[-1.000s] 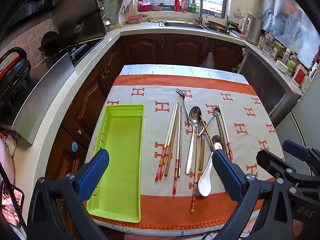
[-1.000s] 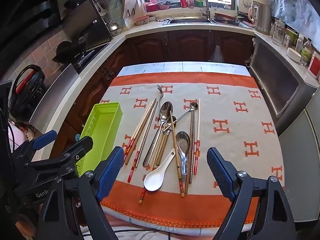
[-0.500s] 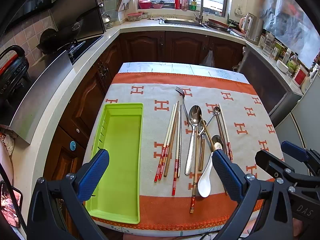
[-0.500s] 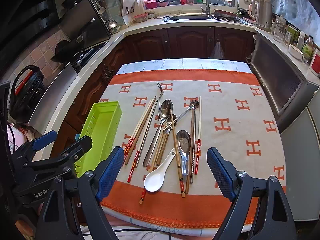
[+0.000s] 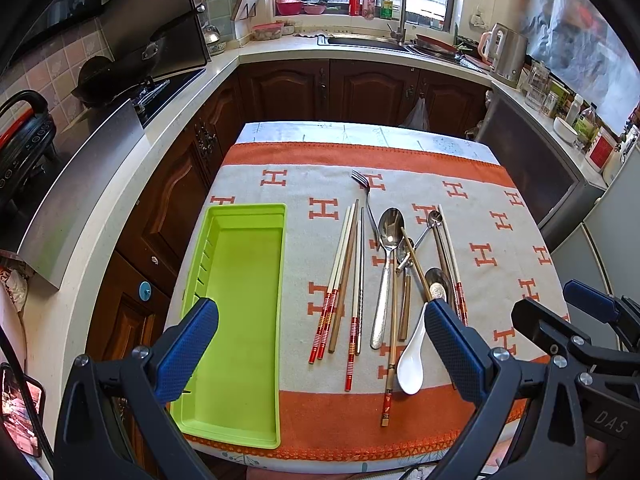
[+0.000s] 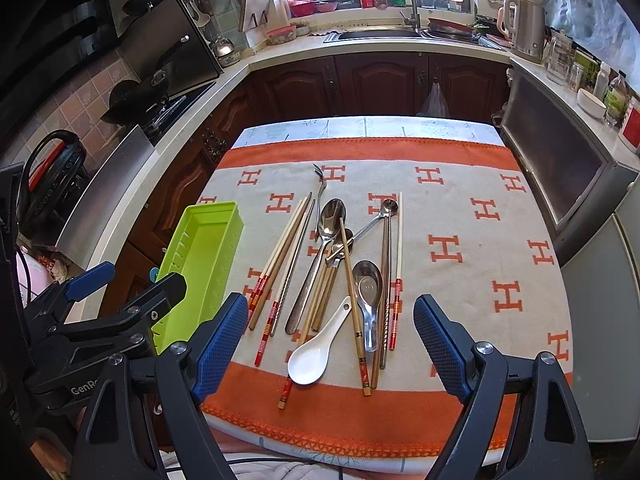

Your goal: Organize utensils

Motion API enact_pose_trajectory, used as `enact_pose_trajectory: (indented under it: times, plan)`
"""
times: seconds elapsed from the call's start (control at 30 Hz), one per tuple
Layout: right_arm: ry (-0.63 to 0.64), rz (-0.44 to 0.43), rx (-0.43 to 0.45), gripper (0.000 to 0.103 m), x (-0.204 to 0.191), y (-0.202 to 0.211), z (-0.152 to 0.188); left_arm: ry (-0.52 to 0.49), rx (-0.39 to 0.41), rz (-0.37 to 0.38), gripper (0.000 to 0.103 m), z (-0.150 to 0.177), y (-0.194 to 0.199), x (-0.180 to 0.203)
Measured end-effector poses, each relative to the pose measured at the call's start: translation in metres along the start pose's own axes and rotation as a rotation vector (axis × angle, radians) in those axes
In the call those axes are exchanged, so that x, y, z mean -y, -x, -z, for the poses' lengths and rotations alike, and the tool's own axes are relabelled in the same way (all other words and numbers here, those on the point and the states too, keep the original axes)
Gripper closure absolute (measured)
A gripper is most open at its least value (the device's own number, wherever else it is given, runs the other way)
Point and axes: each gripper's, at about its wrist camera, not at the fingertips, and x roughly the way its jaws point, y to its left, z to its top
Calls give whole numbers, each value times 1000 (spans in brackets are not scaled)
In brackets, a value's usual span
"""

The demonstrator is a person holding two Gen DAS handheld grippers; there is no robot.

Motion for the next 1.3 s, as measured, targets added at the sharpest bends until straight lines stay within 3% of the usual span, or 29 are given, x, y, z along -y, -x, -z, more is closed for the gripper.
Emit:
enact_pose_trajectory:
  times: [1.3]
  plan:
    - [-5, -5, -6, 17, -2, -4, 4, 0, -3, 1, 1, 1, 0, -1]
